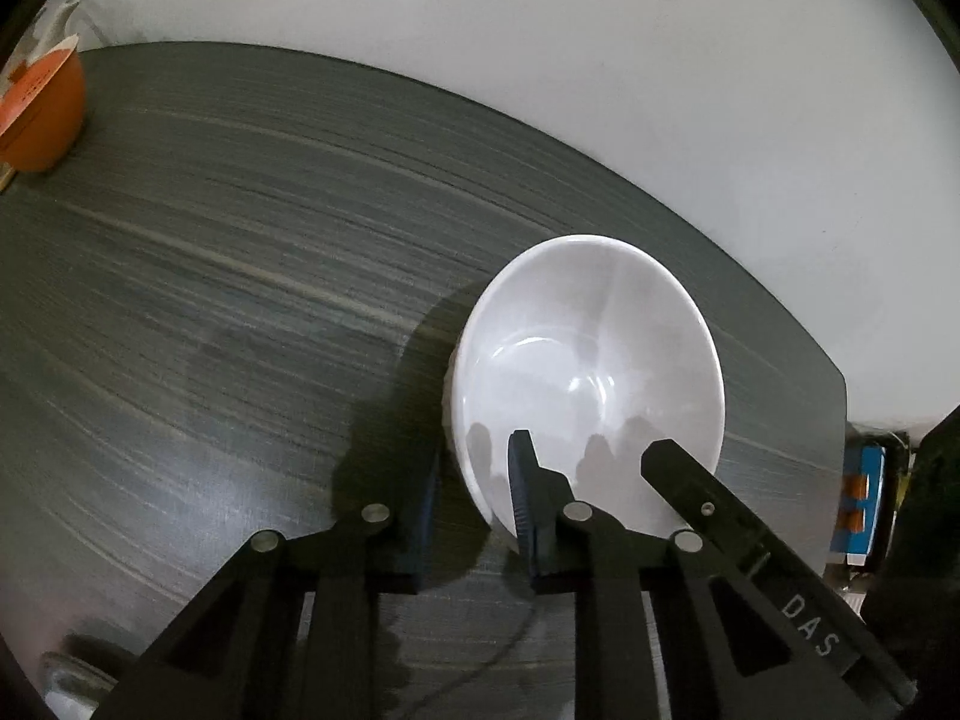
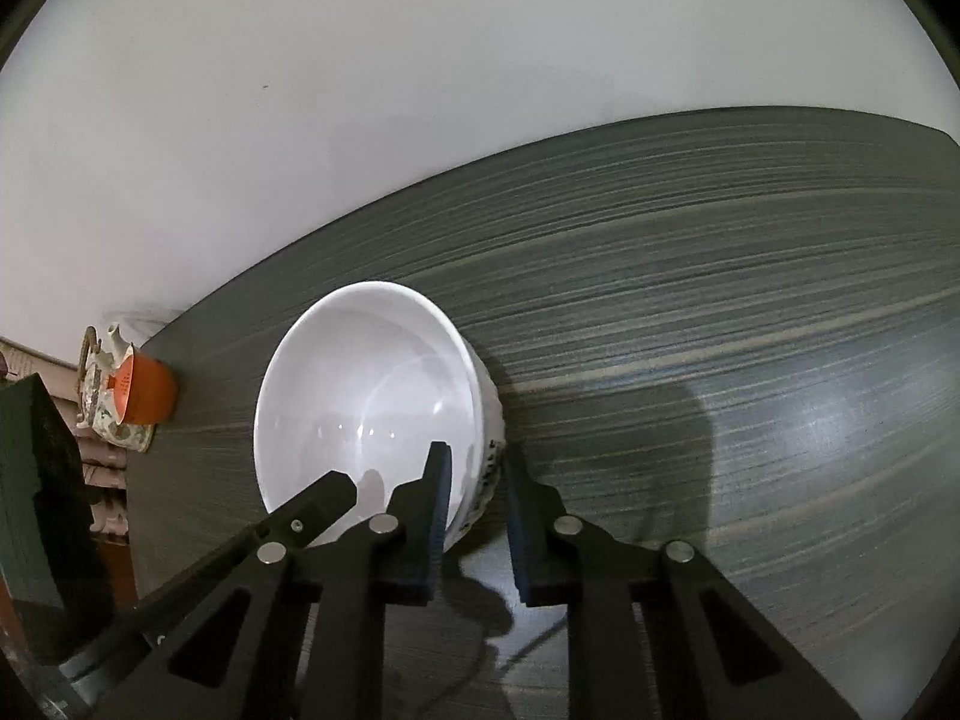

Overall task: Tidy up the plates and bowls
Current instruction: 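Lift the small Rabbit bowl with both tools toward the pink bowl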

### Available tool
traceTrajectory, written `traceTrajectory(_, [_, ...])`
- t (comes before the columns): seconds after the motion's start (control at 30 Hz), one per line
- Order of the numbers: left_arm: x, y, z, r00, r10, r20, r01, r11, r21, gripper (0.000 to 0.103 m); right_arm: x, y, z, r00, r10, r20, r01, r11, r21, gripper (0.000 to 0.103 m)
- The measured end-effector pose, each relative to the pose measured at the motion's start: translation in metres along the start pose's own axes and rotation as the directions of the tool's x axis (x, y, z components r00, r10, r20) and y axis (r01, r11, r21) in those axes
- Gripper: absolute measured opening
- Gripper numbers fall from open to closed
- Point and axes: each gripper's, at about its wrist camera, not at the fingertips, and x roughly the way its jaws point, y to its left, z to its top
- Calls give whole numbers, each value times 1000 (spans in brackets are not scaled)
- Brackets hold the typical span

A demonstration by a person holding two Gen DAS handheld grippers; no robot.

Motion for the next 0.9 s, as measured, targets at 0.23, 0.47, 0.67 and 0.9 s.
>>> traceTrajectory(0.23, [-26,-11,-11,999,-3,33,2,1000,28,18,-41,10,-14,999,24,48,-23,999,-23,17])
traceTrajectory(0.47, [-88,-23,-41,993,-8,116,1,998,61,18,-98,22,-35,993,64,98,-58,996,-60,17])
traceTrajectory(0.67, [-148,-32,-78,985,15,170,-33,994,106,19,-153,33,-71,987,92,134,-80,992,-93,17])
traceTrajectory(0.9, [-204,-35,-136,976,9,216,-44,987,156,20,-197,33,-122,983,84,164,-63,990,-126,17])
